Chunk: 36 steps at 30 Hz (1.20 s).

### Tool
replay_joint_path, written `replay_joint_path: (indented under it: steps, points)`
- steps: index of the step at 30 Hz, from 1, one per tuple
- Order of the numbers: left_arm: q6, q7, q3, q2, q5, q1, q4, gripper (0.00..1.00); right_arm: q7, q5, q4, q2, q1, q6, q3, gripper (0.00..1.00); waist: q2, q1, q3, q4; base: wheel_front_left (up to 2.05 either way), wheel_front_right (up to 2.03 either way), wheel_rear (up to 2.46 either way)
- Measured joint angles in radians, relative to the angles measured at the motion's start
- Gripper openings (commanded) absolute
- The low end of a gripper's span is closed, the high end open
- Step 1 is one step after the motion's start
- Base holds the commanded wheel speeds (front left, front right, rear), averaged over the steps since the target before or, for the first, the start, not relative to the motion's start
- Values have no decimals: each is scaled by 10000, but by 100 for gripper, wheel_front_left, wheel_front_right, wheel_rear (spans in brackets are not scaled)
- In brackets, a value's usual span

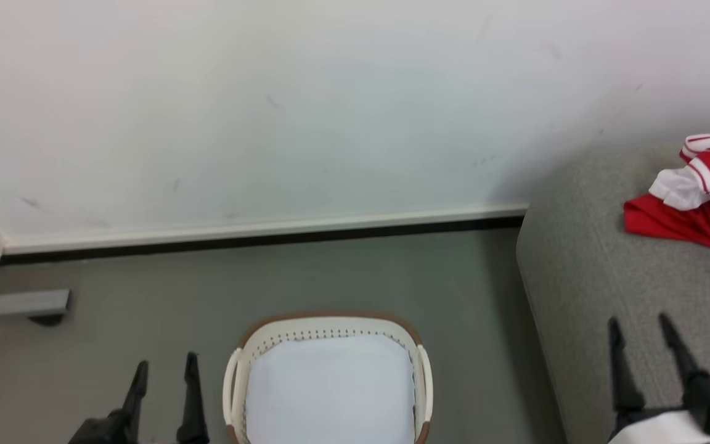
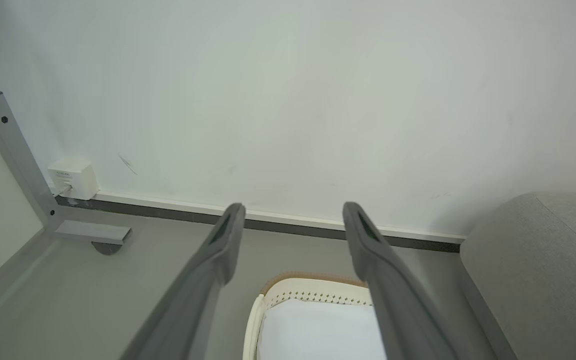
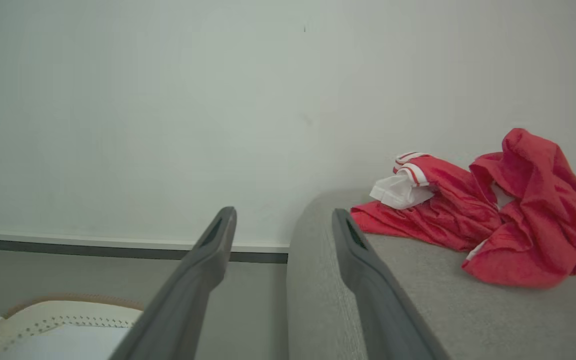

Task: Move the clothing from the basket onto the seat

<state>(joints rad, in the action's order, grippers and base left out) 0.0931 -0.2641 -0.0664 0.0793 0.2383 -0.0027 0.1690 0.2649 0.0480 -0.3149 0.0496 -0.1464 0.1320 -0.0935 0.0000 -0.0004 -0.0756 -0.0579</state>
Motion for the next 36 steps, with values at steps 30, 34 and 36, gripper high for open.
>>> replay_joint_path:
  steps: [30, 34, 36]
  points:
    - [-853, 0, 663, -305, -226, 810, 330, 100, 0, 836, -715, -8, 650, 0, 1306, 100, 0, 4, 707, -218, 0, 0, 0]
    - [-928, 0, 669, -305, -224, 722, 399, 100, 0, 836, -715, -8, 638, 0, 1296, 100, 0, 4, 680, -239, 0, 0, 0]
    - [-934, 0, 671, -305, -224, 716, 437, 100, 0, 836, -715, -8, 626, 0, 1289, 100, 0, 4, 671, -255, 0, 0, 0]
